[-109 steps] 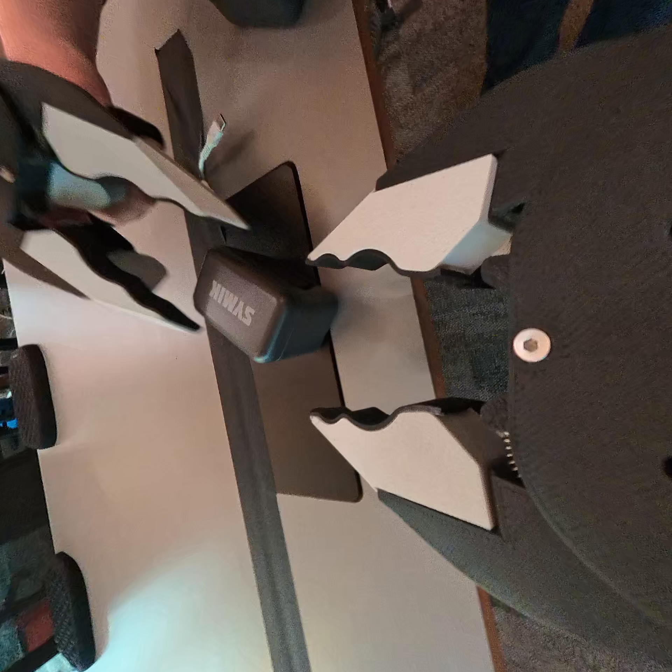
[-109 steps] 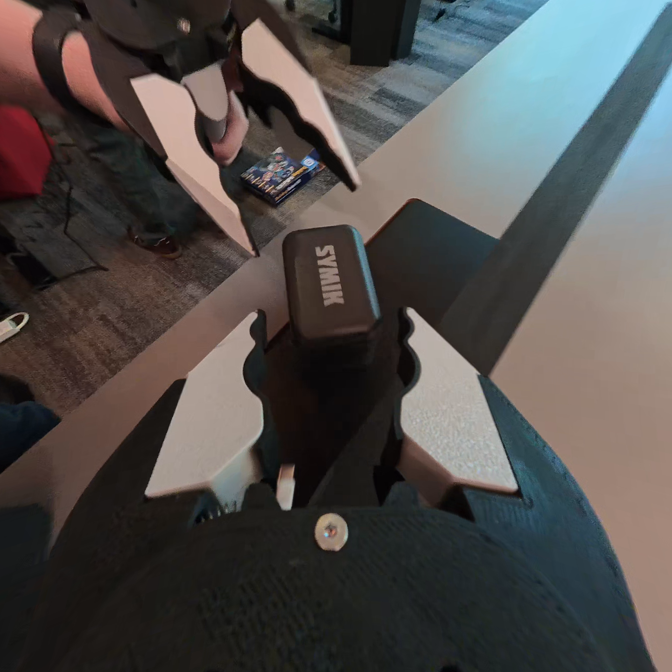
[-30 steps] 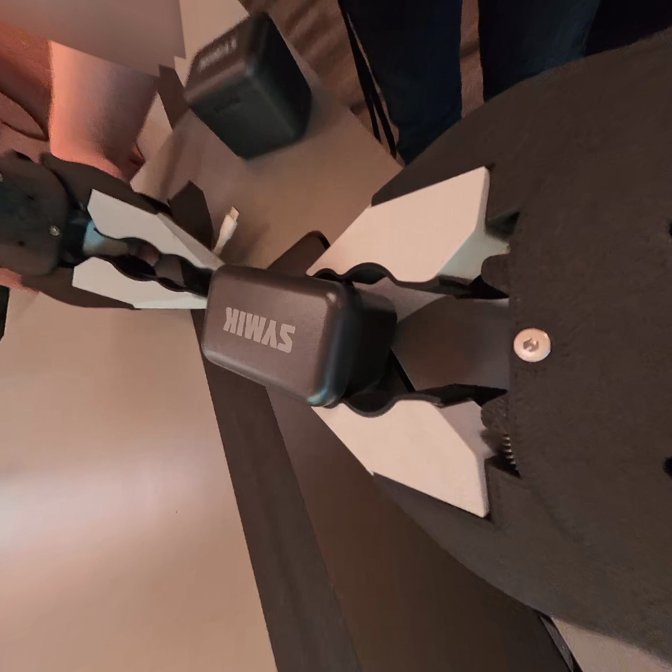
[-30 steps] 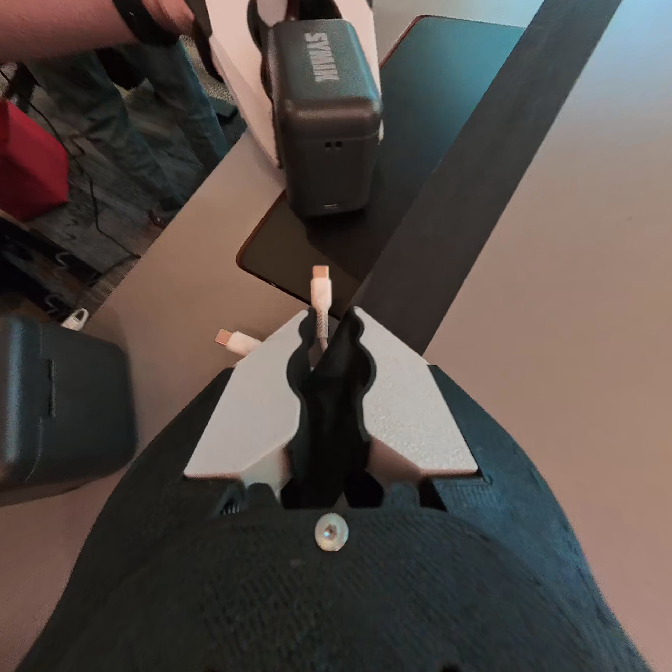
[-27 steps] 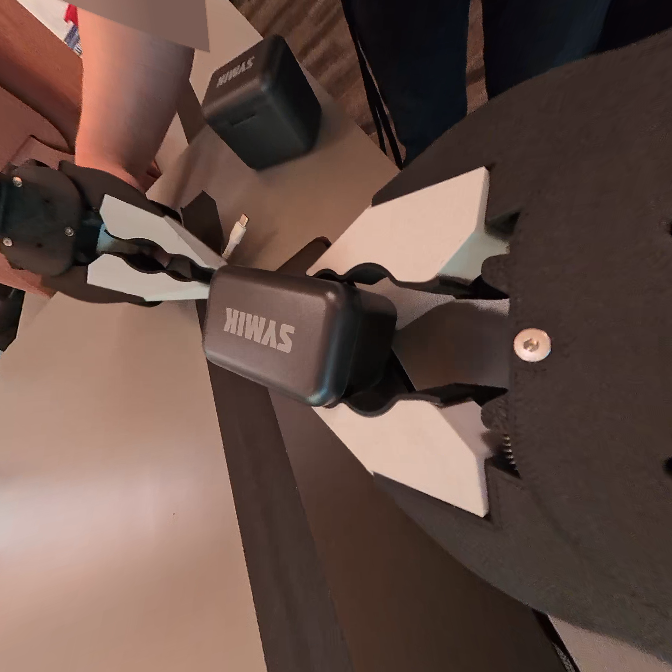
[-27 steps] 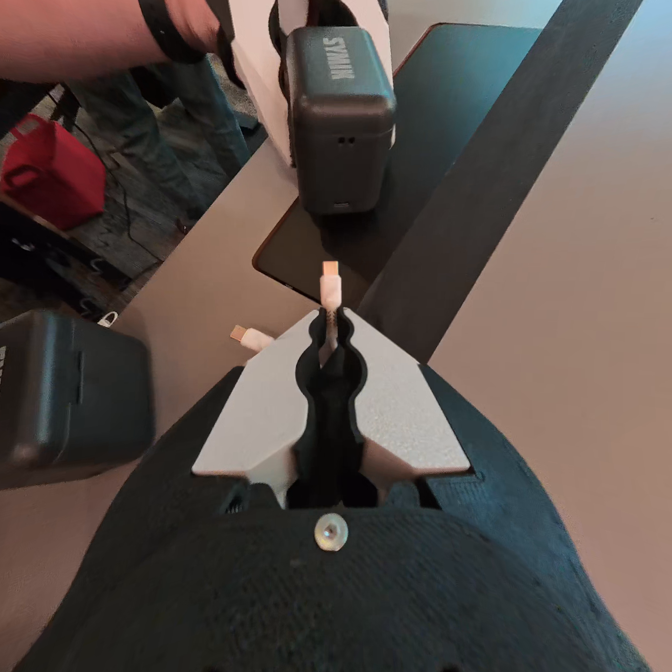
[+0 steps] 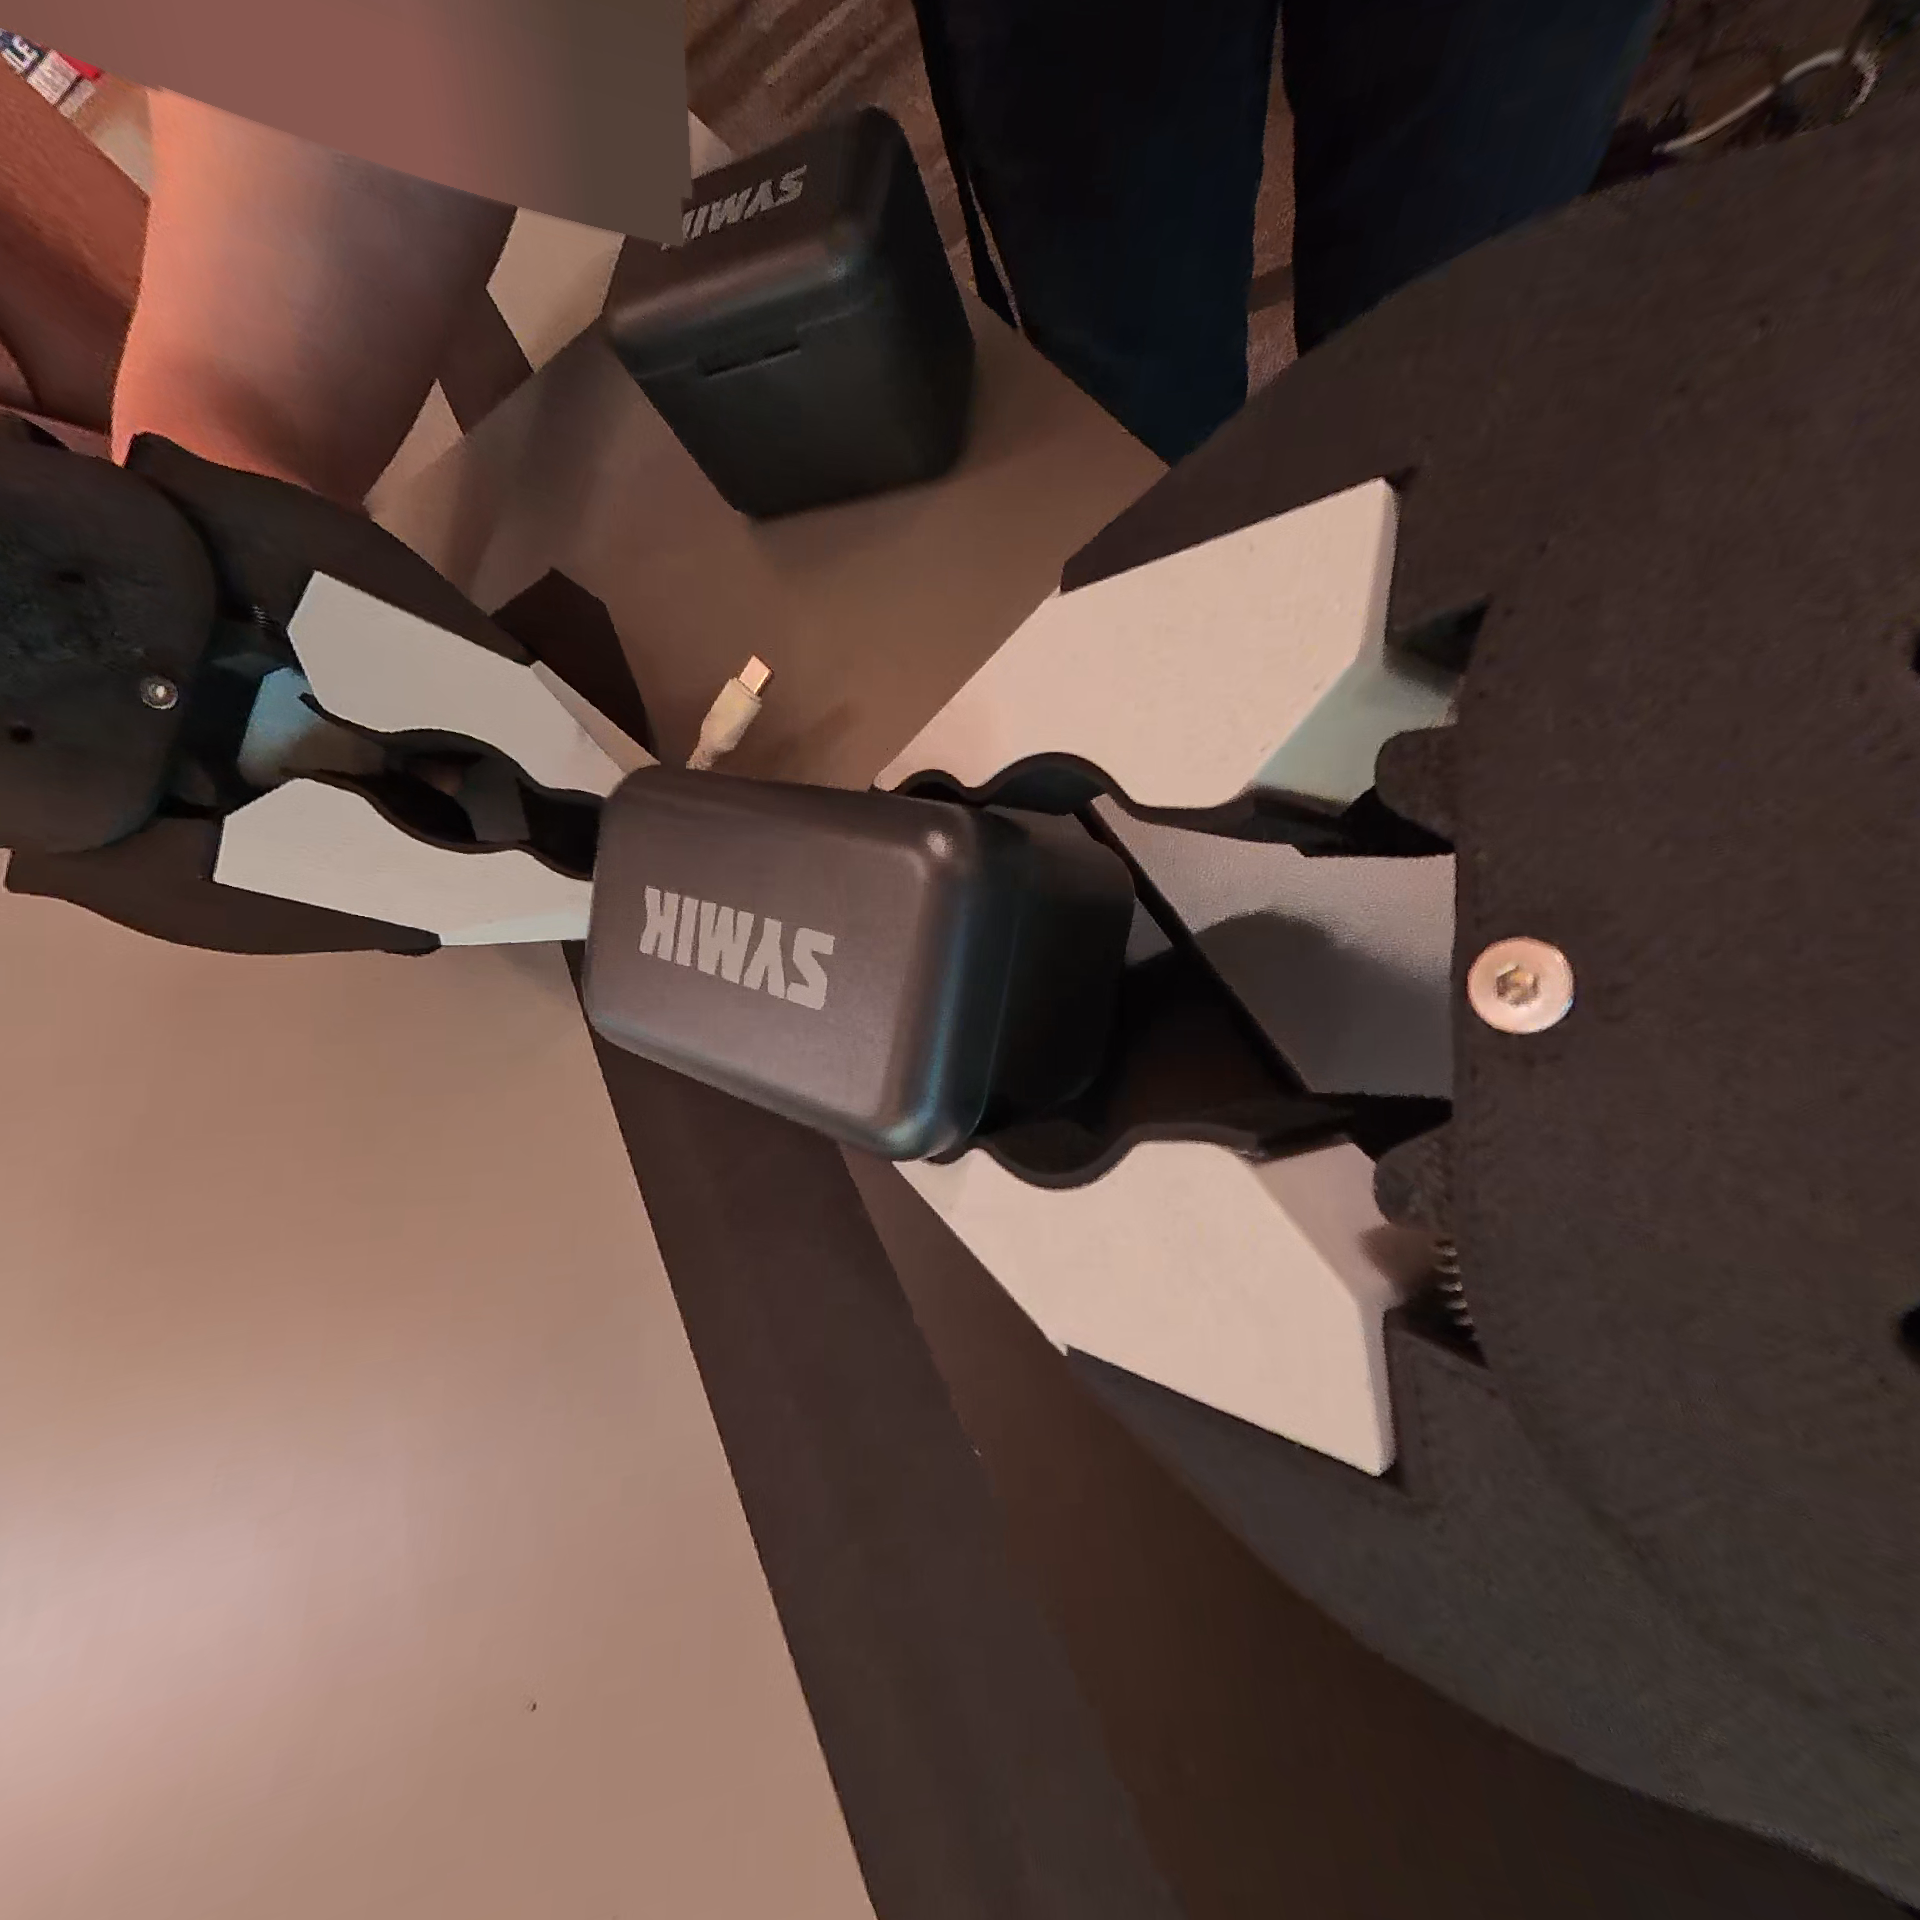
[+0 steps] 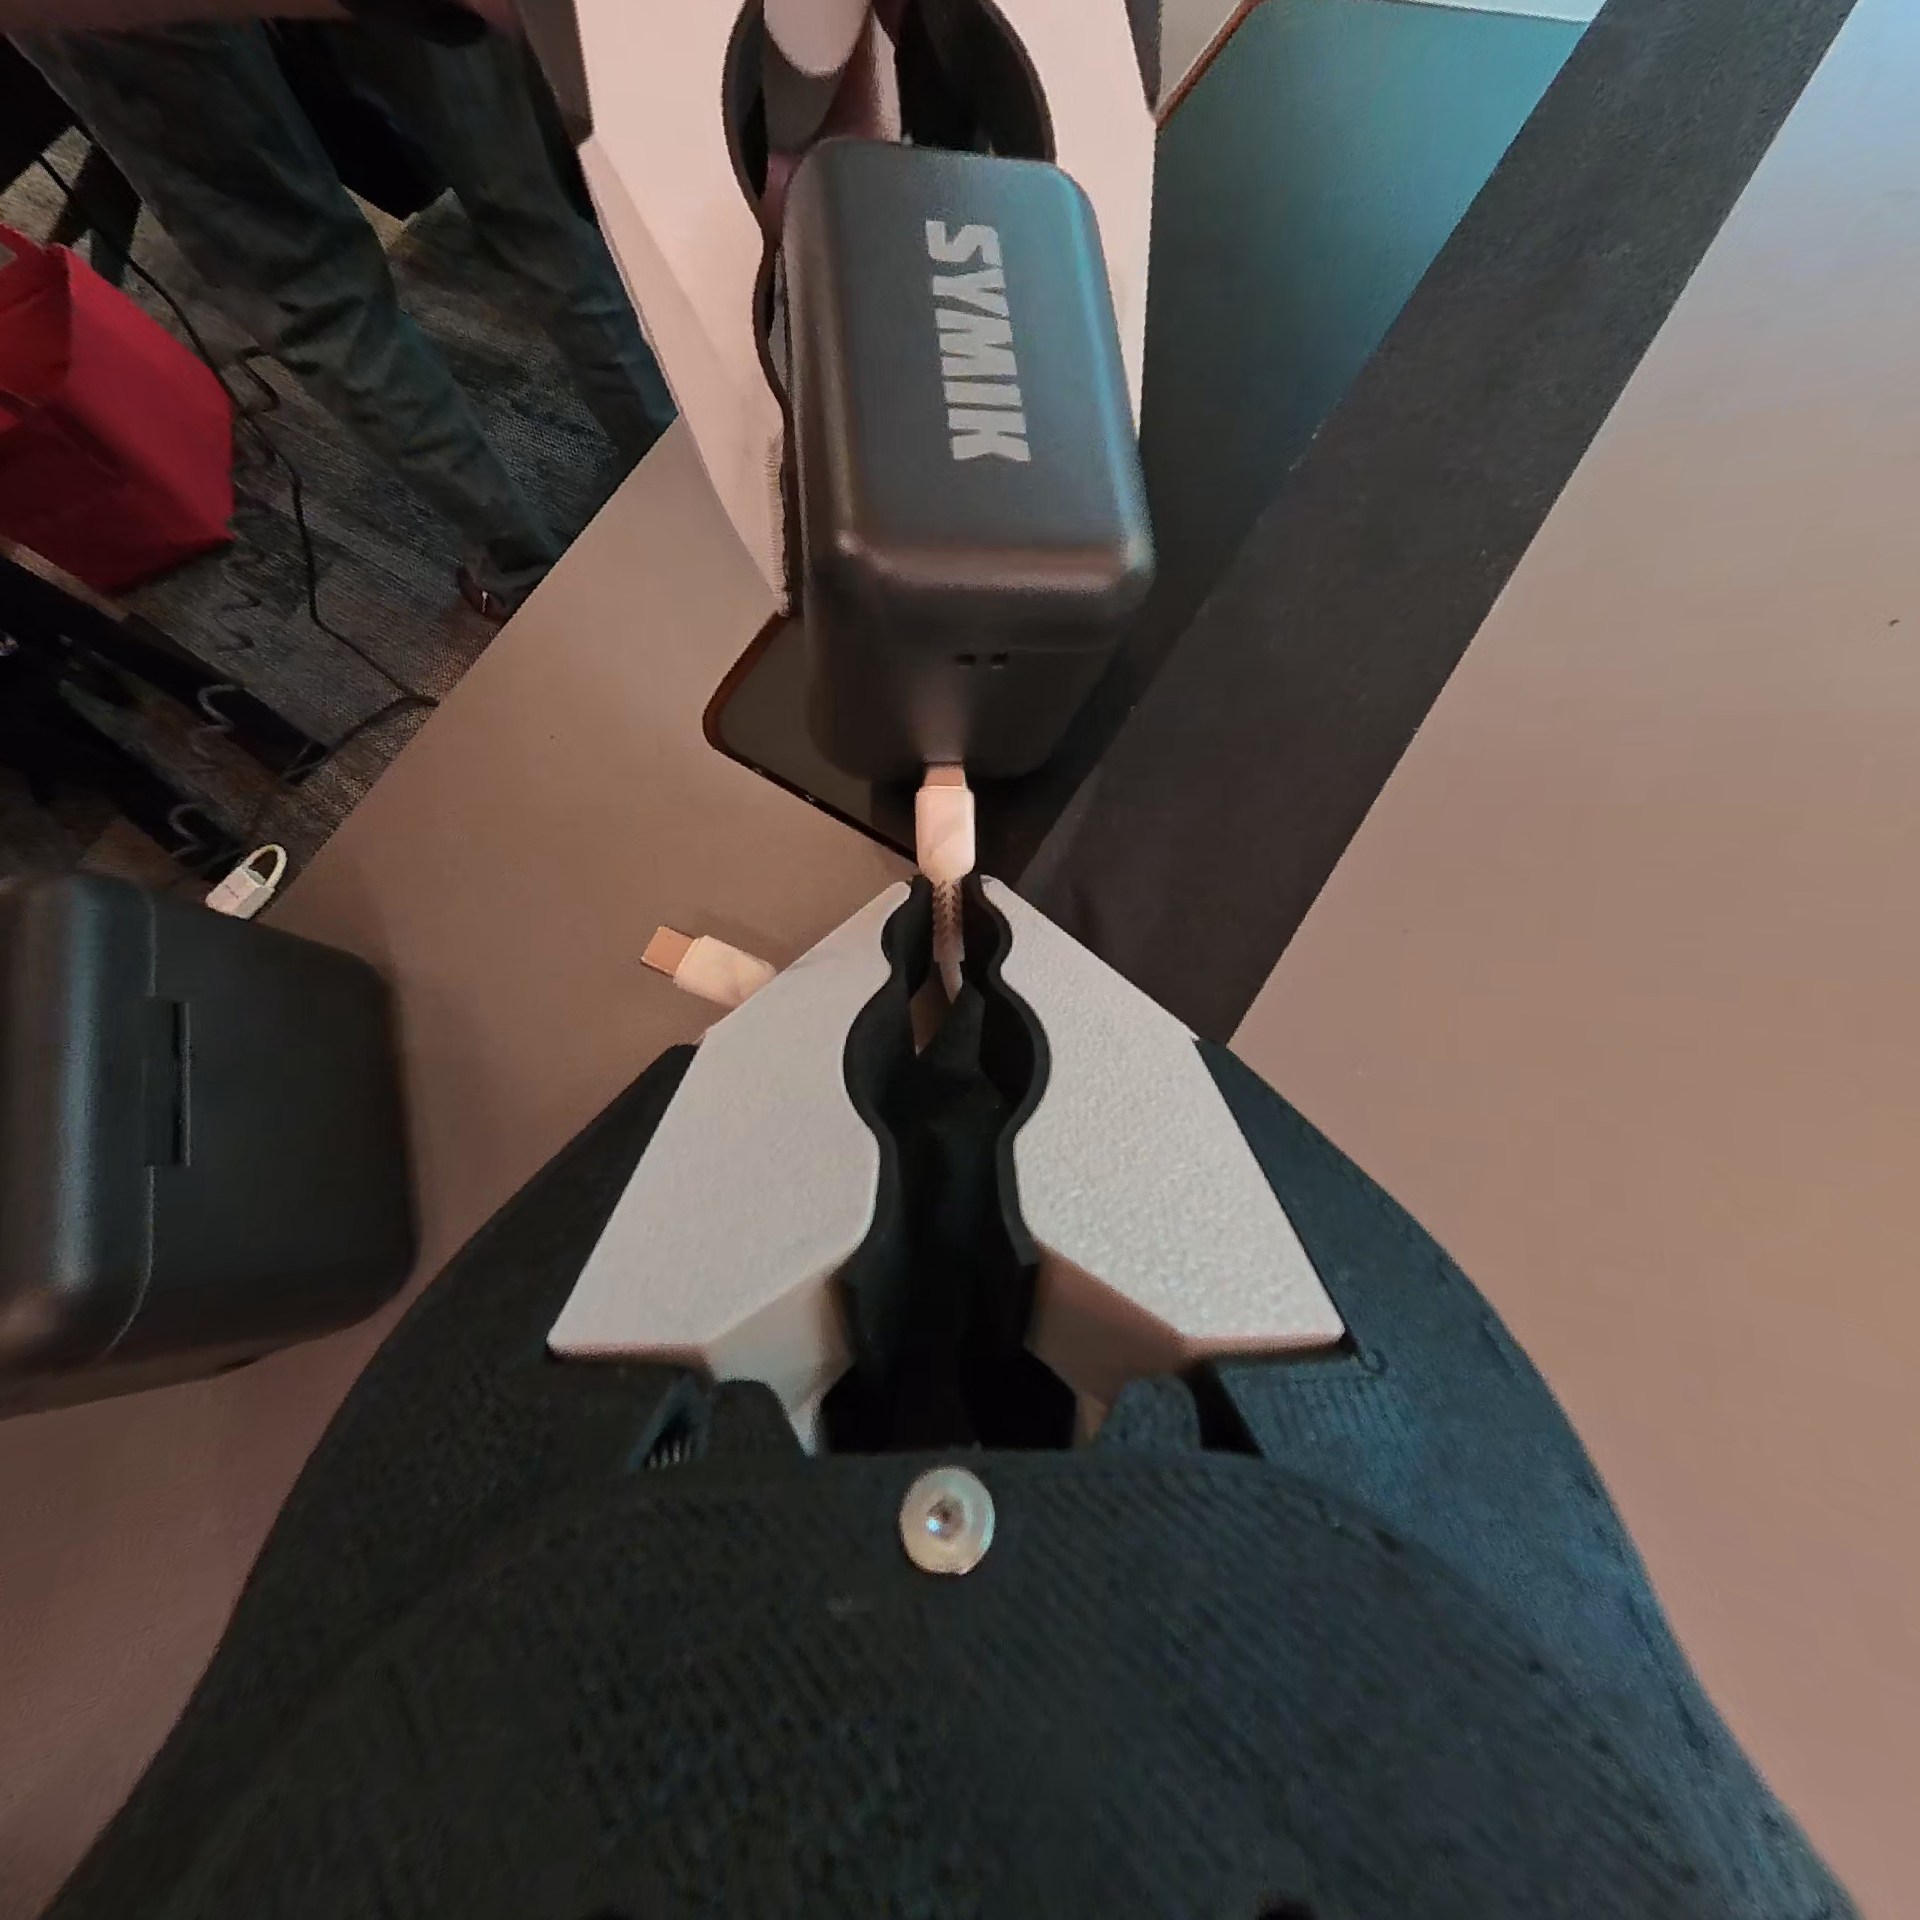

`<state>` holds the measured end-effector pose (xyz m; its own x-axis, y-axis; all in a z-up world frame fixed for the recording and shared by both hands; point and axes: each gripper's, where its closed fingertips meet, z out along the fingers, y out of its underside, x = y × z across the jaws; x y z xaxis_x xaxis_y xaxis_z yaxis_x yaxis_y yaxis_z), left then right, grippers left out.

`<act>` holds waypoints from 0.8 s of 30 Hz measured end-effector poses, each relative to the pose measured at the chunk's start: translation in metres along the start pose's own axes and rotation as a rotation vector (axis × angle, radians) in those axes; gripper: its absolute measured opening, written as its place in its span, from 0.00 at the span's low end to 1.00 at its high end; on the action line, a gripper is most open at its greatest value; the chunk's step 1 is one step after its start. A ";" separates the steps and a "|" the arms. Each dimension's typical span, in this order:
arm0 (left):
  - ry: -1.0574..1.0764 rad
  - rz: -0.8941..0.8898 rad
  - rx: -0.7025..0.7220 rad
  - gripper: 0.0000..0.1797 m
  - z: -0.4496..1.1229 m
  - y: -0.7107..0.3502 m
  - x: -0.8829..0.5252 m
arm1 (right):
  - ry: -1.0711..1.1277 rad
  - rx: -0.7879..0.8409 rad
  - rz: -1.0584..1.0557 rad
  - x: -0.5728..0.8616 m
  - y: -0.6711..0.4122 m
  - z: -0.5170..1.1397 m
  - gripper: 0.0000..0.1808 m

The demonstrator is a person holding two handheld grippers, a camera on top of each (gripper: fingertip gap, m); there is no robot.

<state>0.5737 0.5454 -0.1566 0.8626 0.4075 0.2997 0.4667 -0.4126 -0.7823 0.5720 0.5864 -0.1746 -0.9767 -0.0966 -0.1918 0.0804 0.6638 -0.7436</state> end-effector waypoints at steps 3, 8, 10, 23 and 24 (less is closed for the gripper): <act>-0.003 0.005 -0.021 0.32 0.000 0.000 0.000 | -0.010 -0.013 0.000 0.000 0.000 0.000 0.03; 0.002 0.052 -0.021 0.32 0.002 -0.004 0.003 | -0.046 -0.005 0.046 0.000 -0.001 0.001 0.03; 0.016 0.043 0.004 0.32 0.002 -0.007 0.004 | -0.047 -0.008 0.042 0.000 0.000 0.001 0.03; 0.000 0.092 -0.006 0.32 0.002 0.007 0.006 | -0.058 0.001 0.039 -0.001 -0.001 0.002 0.03; -0.006 0.096 -0.031 0.33 0.003 0.011 0.005 | -0.060 0.011 0.051 -0.001 -0.001 0.001 0.03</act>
<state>0.5825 0.5452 -0.1654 0.9024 0.3698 0.2213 0.3883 -0.4750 -0.7897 0.5729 0.5850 -0.1742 -0.9576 -0.1073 -0.2673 0.1322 0.6609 -0.7387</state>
